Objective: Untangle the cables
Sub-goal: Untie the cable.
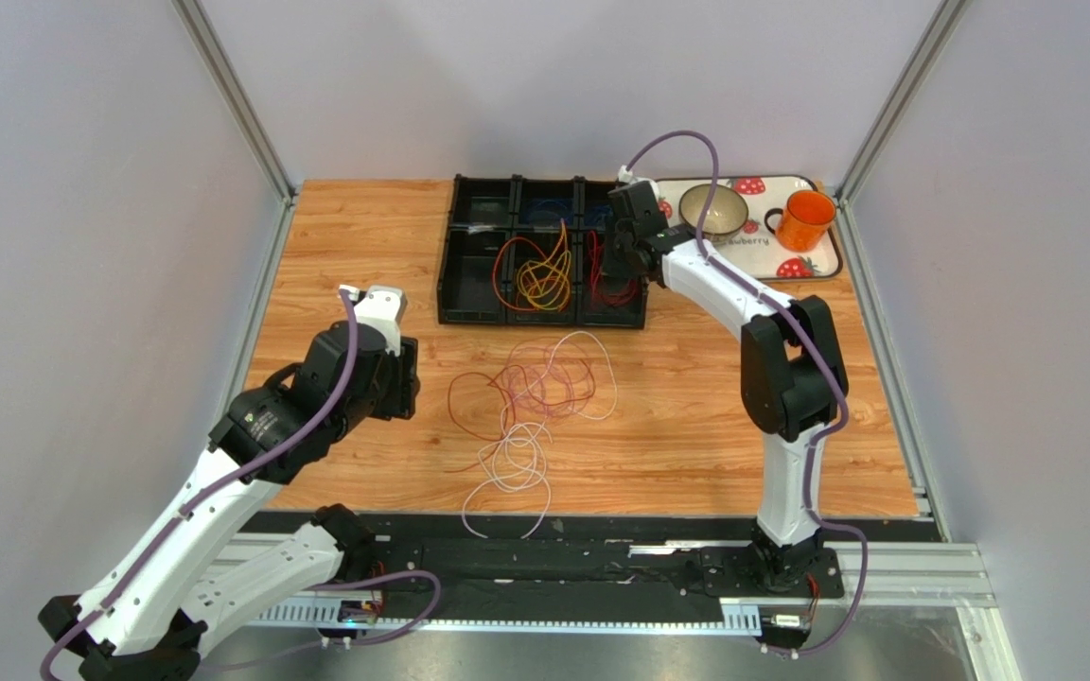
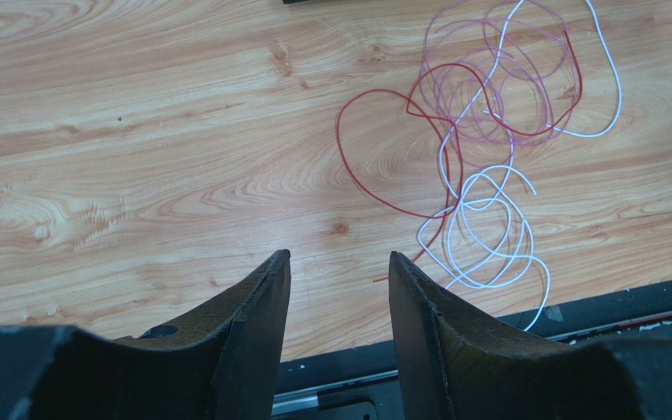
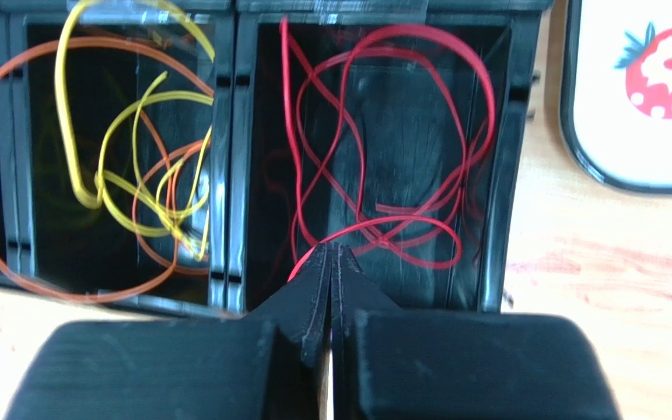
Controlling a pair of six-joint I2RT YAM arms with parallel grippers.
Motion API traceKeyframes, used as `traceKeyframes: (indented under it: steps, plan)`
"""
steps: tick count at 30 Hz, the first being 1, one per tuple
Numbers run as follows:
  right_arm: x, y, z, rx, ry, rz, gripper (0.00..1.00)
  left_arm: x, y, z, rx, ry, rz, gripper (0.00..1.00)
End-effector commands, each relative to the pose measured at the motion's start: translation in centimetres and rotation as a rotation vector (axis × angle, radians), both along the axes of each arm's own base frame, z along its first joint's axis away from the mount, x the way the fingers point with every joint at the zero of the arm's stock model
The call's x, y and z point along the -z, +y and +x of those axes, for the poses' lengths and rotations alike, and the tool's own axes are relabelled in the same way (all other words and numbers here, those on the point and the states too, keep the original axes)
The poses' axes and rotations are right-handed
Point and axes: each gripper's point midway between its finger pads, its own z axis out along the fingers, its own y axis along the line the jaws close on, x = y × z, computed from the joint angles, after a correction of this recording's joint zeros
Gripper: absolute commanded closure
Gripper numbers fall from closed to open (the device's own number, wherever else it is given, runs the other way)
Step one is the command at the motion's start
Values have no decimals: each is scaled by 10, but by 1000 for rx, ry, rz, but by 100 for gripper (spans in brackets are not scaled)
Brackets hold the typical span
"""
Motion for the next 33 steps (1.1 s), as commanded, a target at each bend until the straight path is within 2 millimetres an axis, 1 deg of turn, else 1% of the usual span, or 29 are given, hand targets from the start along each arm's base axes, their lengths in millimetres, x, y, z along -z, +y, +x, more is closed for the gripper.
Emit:
traceKeyframes:
  steps: [1,4,6,8,11,12,14,15,16,17,18,19,23,25,26,27,29,31,32,33]
  plan:
    - [0,-8,24,24,-19,-2,100,0,1,1,-16,-4,-7,46]
    - [7,-10,32,26,-8,-1,100,1,1,1,-18,0,-4,46]
    - [13,-10,33,26,4,0,100,1,1,1,-21,2,-1,46]
    - [16,-12,30,27,16,-1,100,1,2,1,-24,2,1,46]
    - [23,-15,20,30,39,3,100,1,1,2,-24,3,1,46]
    - [29,-17,14,30,55,0,100,1,1,2,-25,5,1,46]
    - [20,-18,8,28,44,8,100,2,2,2,-24,6,3,46]
    - [24,-20,1,27,59,9,100,1,1,2,-22,6,0,46]
    - [12,-20,-1,26,40,21,100,3,1,2,-20,9,4,46]
    - [10,-21,-5,25,42,26,100,2,0,2,-19,9,2,46]
    - [12,-22,-12,22,60,24,100,2,1,2,-19,9,3,46]
    - [3,-25,-17,31,57,28,100,3,0,2,-18,11,5,46]
    - [3,-39,-40,69,99,3,100,2,0,2,-15,10,3,46]
    - [9,-46,-52,82,128,-23,100,3,0,2,-13,12,3,46]
    - [3,-48,-56,80,123,-23,100,3,-1,1,-9,14,0,46]
    - [3,-49,-60,76,128,-27,100,3,-2,1,-5,13,-1,46]
    - [-2,-53,-67,73,129,-35,98,3,-3,1,0,15,-2,46]
    - [-5,-54,-74,66,143,-36,94,3,-3,1,1,17,-2,46]
    - [-3,-54,-80,61,153,-38,93,3,-4,1,2,17,-3,46]
    - [-12,-50,-84,45,138,-28,91,3,-4,2,2,19,-2,45]
